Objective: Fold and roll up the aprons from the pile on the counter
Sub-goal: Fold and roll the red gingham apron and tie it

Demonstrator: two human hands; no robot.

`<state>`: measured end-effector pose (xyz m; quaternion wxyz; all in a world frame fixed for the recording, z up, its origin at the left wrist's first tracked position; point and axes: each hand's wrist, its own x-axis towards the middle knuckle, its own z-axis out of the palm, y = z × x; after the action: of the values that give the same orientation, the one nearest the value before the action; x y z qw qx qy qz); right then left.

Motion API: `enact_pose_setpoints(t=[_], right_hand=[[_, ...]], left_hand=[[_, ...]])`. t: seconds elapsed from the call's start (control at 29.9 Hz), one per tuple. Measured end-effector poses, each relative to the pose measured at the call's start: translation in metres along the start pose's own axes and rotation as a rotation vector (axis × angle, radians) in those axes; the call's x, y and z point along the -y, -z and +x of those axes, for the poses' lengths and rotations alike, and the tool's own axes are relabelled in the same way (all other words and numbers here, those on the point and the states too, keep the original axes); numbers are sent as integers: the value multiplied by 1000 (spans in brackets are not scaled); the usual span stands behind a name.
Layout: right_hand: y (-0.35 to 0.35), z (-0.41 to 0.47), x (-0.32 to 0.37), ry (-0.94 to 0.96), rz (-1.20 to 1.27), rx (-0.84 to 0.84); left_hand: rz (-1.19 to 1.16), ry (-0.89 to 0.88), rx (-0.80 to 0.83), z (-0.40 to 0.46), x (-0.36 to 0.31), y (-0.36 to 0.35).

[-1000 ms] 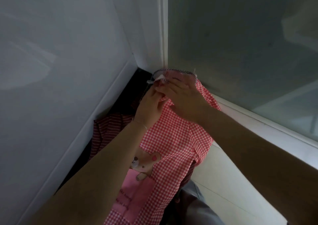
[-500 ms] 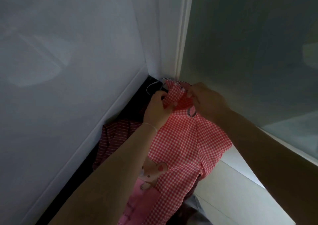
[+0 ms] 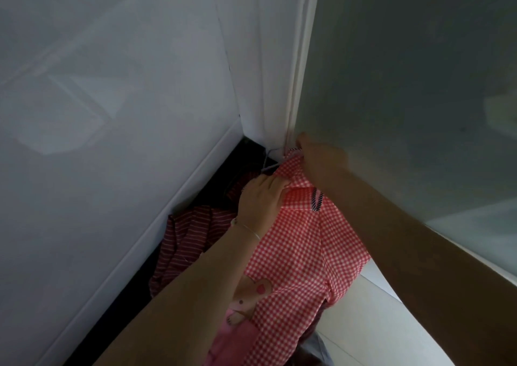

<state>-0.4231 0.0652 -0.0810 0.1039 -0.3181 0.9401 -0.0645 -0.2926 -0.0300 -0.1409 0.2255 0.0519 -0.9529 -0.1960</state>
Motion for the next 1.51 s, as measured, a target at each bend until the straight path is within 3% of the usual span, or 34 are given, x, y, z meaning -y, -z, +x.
enact_pose_setpoints(t=[0.1, 0.2, 0.23, 0.3, 0.4, 0.6, 0.74, 0.87, 0.94, 1.07, 1.14, 1.24, 1.31, 1.41, 1.47, 1.51], right_hand=[[0, -6, -1, 20, 93, -97], [-1, -27, 1, 403, 216, -459], [-3, -34, 0, 548, 199, -482], [-11, -44, -5, 680, 86, -276], [-25, -44, -18, 624, -159, -4], [-20, -18, -18, 540, -250, -167], [-3, -2, 1, 533, -172, -124], [7, 9, 18, 434, -331, -59], [7, 12, 23, 362, -241, -122], [-20, -29, 29, 434, 172, -586], [-51, -78, 32, 541, 235, -509], [-106, -139, 40, 745, -31, -163], [-132, -155, 46, 745, -146, 3], [-145, -143, 50, 674, -155, 99], [-145, -126, 48, 596, -157, 143], [-144, -118, 47, 559, -172, 172]], left_hand=[[-54, 45, 30, 0, 6, -3], [-146, 205, 171, 9, 5, 1], [-175, 290, 243, 13, 6, 3], [-271, 433, 364, 21, 9, 7], [-474, 560, 413, 29, 14, 12], [-681, 806, 452, 46, 23, 8], [-702, 788, 456, 48, 20, 13], [-470, 664, 712, 50, 11, 13], [-439, 679, 710, 49, 13, 6], [-533, 805, 596, 55, 35, -6], [-556, 858, 644, 59, 36, -6], [-604, 894, 708, 64, 36, -8], [-555, 881, 703, 72, 32, -9], [-392, 793, 749, 80, 25, -5], [-321, 705, 675, 74, 22, 1], [-332, 692, 562, 67, 23, 3]])
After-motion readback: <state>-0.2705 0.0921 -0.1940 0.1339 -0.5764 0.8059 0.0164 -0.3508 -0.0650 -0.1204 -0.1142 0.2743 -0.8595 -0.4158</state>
